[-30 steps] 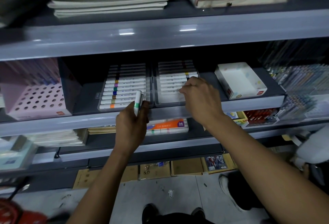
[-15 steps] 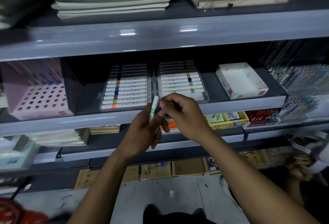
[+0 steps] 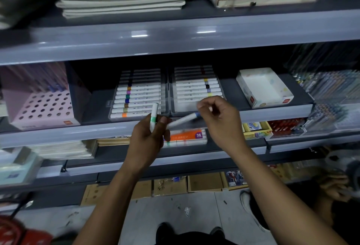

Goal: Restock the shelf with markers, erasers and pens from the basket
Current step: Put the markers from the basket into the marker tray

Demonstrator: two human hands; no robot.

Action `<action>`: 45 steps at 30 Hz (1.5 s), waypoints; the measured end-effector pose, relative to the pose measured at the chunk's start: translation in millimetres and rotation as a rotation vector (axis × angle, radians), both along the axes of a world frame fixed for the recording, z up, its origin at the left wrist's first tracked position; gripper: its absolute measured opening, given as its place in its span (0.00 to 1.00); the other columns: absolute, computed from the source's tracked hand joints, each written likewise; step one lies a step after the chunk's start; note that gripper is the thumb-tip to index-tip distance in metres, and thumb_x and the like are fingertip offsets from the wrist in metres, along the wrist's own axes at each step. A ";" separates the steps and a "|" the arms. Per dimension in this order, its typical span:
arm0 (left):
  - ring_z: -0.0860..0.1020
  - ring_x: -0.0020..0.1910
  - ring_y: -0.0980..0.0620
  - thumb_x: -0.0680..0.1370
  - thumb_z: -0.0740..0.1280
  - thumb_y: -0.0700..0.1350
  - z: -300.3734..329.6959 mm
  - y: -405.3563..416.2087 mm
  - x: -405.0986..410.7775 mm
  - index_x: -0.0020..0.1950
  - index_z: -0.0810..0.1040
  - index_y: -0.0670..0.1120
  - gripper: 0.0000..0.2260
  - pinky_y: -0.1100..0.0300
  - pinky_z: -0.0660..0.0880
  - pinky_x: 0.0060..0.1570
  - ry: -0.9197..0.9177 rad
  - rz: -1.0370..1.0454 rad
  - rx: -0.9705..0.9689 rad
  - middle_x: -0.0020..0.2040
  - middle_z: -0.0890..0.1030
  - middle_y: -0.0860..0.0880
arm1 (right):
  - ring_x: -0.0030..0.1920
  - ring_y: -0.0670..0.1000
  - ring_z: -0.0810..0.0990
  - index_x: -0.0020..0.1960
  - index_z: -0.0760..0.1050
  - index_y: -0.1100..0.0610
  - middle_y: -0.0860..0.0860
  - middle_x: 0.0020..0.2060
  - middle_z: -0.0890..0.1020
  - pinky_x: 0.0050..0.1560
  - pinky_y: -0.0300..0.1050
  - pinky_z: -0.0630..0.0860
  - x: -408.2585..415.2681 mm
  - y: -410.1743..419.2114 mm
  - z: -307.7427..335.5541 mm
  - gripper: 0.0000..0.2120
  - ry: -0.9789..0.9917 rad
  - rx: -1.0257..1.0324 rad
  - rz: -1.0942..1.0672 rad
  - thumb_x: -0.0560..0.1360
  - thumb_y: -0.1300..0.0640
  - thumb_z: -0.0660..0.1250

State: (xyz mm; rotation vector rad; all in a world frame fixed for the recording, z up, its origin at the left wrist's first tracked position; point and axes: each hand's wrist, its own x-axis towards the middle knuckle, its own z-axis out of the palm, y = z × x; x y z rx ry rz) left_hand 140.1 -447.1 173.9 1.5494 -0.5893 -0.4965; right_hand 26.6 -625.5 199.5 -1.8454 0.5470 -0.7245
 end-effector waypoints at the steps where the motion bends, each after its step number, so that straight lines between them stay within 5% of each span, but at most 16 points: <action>1: 0.72 0.27 0.56 0.84 0.64 0.53 -0.1 -1.6 -0.1 0.51 0.82 0.50 0.11 0.65 0.68 0.27 -0.003 0.011 -0.002 0.32 0.79 0.50 | 0.49 0.45 0.81 0.53 0.82 0.55 0.46 0.48 0.83 0.50 0.42 0.80 -1.6 -0.2 -0.3 0.03 0.009 -0.082 0.015 0.80 0.57 0.71; 4: 0.73 0.28 0.56 0.83 0.64 0.55 -0.9 -5.5 0.1 0.53 0.81 0.48 0.13 0.65 0.69 0.28 -0.090 0.020 0.015 0.32 0.80 0.51 | 0.57 0.52 0.79 0.57 0.83 0.56 0.50 0.55 0.78 0.57 0.52 0.79 -5.2 -1.3 1.7 0.08 0.080 -0.383 0.058 0.78 0.56 0.73; 7: 0.75 0.31 0.55 0.85 0.62 0.52 1.3 -8.8 -0.8 0.52 0.81 0.50 0.10 0.63 0.72 0.31 -0.233 0.012 0.027 0.35 0.82 0.50 | 0.59 0.50 0.75 0.58 0.84 0.54 0.48 0.54 0.75 0.56 0.50 0.78 -7.2 1.2 9.0 0.10 0.155 -0.614 0.144 0.78 0.54 0.73; 12: 0.79 0.36 0.45 0.86 0.62 0.52 6.8 -12.7 -1.8 0.54 0.79 0.50 0.09 0.39 0.78 0.35 -0.362 -0.009 0.040 0.38 0.82 0.53 | 0.55 0.50 0.74 0.59 0.84 0.54 0.47 0.50 0.76 0.46 0.51 0.79 -6.5 0.7 16.2 0.10 0.198 -0.797 0.177 0.78 0.57 0.73; 22: 0.80 0.35 0.56 0.86 0.61 0.56 -1.7 -11.3 12.0 0.51 0.80 0.51 0.13 0.69 0.71 0.31 -0.464 0.172 0.230 0.38 0.82 0.57 | 0.53 0.55 0.78 0.58 0.86 0.56 0.51 0.49 0.82 0.48 0.50 0.80 13.2 -35.6 17.1 0.12 0.228 -0.830 0.023 0.74 0.63 0.76; 31: 0.76 0.31 0.48 0.86 0.61 0.53 -4.4 -10.6 15.5 0.49 0.80 0.45 0.15 0.49 0.70 0.31 -0.447 0.196 0.230 0.31 0.78 0.47 | 0.59 0.56 0.80 0.61 0.84 0.48 0.49 0.58 0.80 0.53 0.52 0.80 30.4 -48.9 25.8 0.13 0.498 -0.874 0.121 0.79 0.57 0.71; 39: 0.74 0.29 0.49 0.85 0.61 0.52 -3.5 -9.8 14.7 0.49 0.80 0.43 0.15 0.57 0.68 0.27 -0.442 0.189 0.202 0.29 0.75 0.49 | 0.54 0.55 0.81 0.54 0.85 0.50 0.48 0.54 0.80 0.46 0.48 0.79 29.7 -39.0 28.5 0.10 0.576 -0.973 0.058 0.77 0.61 0.70; 45: 0.74 0.30 0.46 0.86 0.61 0.51 -1.4 -9.5 12.6 0.50 0.80 0.43 0.14 0.51 0.69 0.29 -0.424 0.187 0.214 0.31 0.76 0.46 | 0.53 0.55 0.80 0.55 0.85 0.51 0.48 0.52 0.80 0.40 0.43 0.72 28.1 -37.4 25.2 0.16 0.608 -0.991 0.082 0.75 0.69 0.68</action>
